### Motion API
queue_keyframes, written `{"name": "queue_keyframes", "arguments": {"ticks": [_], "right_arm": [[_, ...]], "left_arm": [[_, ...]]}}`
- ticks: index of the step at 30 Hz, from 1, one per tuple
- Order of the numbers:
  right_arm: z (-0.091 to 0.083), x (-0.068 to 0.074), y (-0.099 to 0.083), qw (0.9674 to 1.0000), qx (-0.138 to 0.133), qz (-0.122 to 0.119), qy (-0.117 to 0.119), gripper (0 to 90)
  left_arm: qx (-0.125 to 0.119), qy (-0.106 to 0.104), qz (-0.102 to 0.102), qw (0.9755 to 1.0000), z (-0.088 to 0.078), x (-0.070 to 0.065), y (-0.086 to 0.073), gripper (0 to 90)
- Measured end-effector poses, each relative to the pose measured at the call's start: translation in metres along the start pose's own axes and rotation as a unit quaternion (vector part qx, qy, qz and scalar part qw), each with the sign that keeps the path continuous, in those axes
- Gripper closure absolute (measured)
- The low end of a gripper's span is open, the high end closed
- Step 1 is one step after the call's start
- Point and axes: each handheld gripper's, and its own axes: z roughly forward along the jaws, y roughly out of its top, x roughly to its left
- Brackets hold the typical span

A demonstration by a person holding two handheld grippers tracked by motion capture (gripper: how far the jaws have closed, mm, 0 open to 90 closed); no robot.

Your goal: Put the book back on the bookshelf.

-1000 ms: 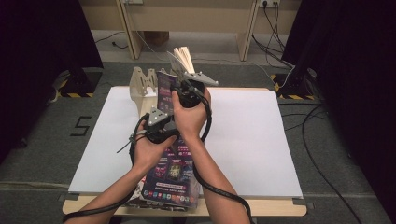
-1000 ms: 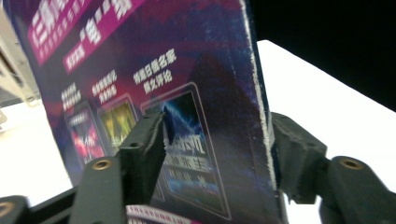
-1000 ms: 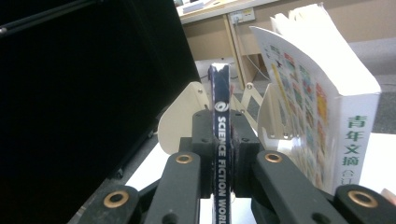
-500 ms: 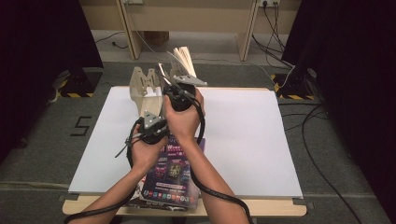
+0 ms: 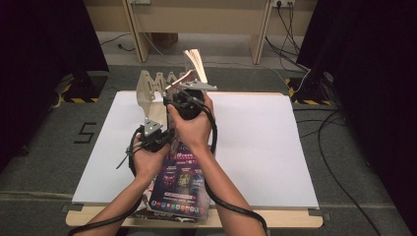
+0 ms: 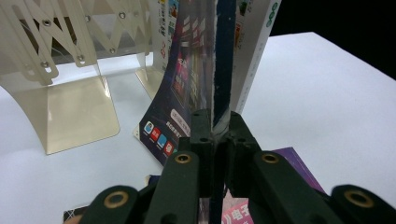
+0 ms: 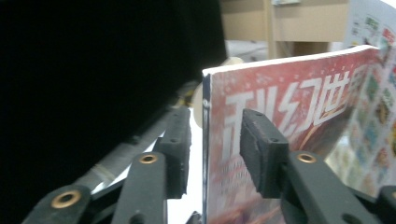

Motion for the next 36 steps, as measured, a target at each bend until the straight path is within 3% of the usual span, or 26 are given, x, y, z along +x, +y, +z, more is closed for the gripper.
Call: {"name": "queue_keyframes", "arguments": {"ticks": [2, 5, 8, 13, 18, 25, 32, 36], "right_arm": [[-0.011, -0.006, -0.001, 0.9999, -0.008, 0.007, 0.01, 60.7], [-0.032, -0.022, -0.005, 0.9996, -0.021, 0.019, -0.009, 59.8], [-0.051, -0.045, -0.016, 0.9988, -0.017, 0.037, -0.028, 59.4], [-0.081, -0.084, -0.052, 0.9957, -0.005, 0.071, -0.06, 59.4], [-0.1, -0.115, -0.09, 0.9903, 0.014, 0.109, -0.085, 59.8], [-0.122, -0.142, -0.115, 0.9841, 0.01, 0.133, -0.118, 60.3], [-0.131, -0.154, -0.135, 0.9795, 0.016, 0.153, -0.13, 60.6], [-0.132, -0.159, -0.143, 0.9787, 0.017, 0.156, -0.133, 60.7]], "left_arm": [[-0.005, -0.002, -0.006, 1.0, -0.001, 0.003, -0.001, 83.7], [-0.012, -0.006, -0.013, 0.9998, -0.003, 0.007, -0.001, 83.8], [-0.021, -0.007, -0.02, 0.9995, -0.006, 0.013, 0.0, 83.9], [-0.046, 0.005, -0.021, 0.9987, -0.016, 0.023, -0.001, 84.0], [-0.059, 0.014, -0.024, 0.9979, -0.022, 0.029, 0.002, 84.0], [-0.071, 0.024, -0.015, 0.9971, -0.022, 0.031, 0.009, 84.0], [-0.078, 0.031, -0.011, 0.9964, -0.013, 0.033, 0.019, 84.1], [-0.083, 0.036, -0.005, 0.9959, -0.008, 0.032, 0.026, 84.0]]}}
